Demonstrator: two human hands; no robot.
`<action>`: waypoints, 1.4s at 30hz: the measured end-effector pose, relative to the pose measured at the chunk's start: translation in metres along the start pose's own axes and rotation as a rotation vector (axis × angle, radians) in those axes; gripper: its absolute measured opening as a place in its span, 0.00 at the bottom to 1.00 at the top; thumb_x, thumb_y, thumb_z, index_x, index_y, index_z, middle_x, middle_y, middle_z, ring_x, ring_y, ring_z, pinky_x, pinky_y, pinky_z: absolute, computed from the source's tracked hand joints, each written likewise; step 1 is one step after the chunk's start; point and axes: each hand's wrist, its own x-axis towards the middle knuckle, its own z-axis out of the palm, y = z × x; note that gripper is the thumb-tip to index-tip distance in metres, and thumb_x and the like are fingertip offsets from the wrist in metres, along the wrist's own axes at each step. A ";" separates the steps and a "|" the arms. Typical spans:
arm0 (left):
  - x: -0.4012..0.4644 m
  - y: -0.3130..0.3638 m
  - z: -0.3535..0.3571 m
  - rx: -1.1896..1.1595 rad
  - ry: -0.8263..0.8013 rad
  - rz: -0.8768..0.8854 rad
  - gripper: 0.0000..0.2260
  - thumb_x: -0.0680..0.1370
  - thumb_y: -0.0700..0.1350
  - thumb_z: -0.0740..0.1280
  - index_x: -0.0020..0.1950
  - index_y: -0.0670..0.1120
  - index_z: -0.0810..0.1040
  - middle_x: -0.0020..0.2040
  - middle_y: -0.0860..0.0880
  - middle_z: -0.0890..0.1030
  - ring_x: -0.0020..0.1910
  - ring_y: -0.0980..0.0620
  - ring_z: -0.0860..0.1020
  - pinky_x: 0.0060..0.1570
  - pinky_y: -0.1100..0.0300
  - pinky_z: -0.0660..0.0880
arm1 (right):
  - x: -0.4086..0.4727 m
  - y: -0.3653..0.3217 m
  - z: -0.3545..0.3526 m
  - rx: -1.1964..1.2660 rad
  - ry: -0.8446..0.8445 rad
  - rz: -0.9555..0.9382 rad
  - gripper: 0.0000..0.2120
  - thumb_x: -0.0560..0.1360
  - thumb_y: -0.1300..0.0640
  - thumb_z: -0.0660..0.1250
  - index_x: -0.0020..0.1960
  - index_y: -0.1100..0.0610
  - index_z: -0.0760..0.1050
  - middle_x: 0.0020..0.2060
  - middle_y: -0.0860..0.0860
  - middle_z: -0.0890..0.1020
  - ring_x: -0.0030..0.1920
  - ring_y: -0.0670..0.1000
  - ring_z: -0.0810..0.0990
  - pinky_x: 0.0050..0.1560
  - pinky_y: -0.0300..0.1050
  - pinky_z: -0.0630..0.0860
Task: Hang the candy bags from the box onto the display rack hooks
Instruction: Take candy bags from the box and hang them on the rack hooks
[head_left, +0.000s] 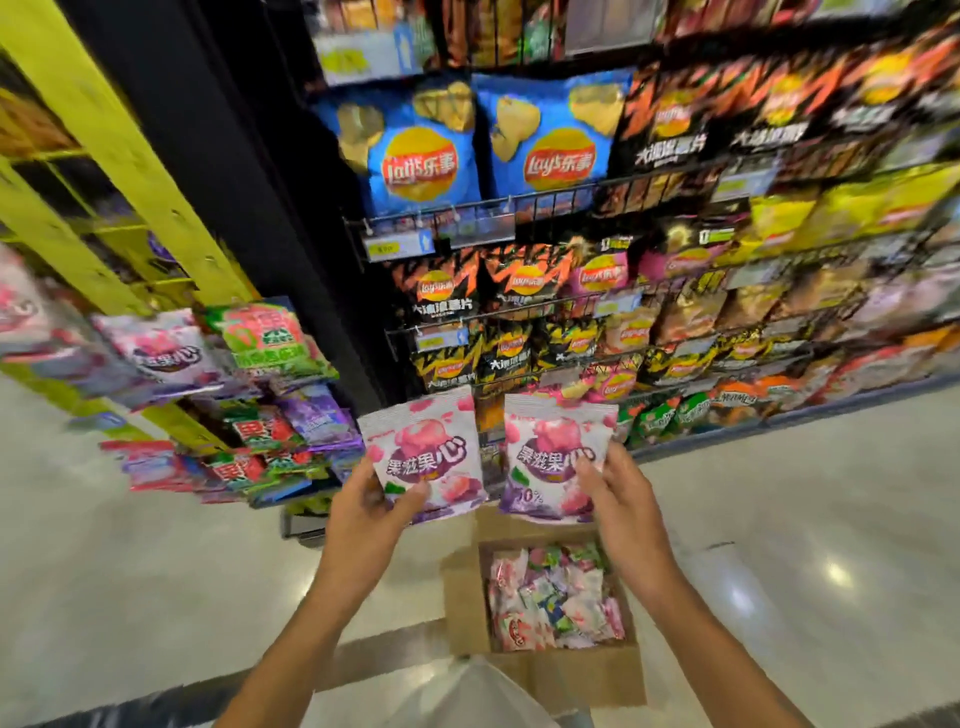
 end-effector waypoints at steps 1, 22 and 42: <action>-0.013 0.007 -0.003 0.000 0.011 0.008 0.11 0.76 0.35 0.72 0.55 0.47 0.78 0.47 0.58 0.85 0.48 0.60 0.83 0.46 0.72 0.76 | -0.003 -0.002 0.001 0.022 -0.012 -0.005 0.09 0.83 0.55 0.62 0.61 0.46 0.75 0.46 0.51 0.84 0.49 0.54 0.84 0.52 0.59 0.79; -0.113 0.031 -0.189 -0.066 0.308 0.147 0.23 0.73 0.45 0.74 0.67 0.54 0.74 0.57 0.53 0.85 0.57 0.52 0.83 0.53 0.59 0.81 | -0.069 -0.104 0.160 0.065 -0.293 -0.219 0.26 0.76 0.48 0.68 0.72 0.42 0.65 0.58 0.40 0.83 0.56 0.43 0.84 0.54 0.51 0.83; -0.032 0.009 -0.405 -0.134 0.263 0.240 0.22 0.75 0.39 0.73 0.67 0.53 0.74 0.53 0.55 0.85 0.52 0.57 0.83 0.44 0.66 0.80 | -0.076 -0.148 0.361 -0.064 -0.184 -0.276 0.19 0.80 0.52 0.67 0.64 0.34 0.69 0.71 0.38 0.69 0.71 0.40 0.68 0.53 0.31 0.78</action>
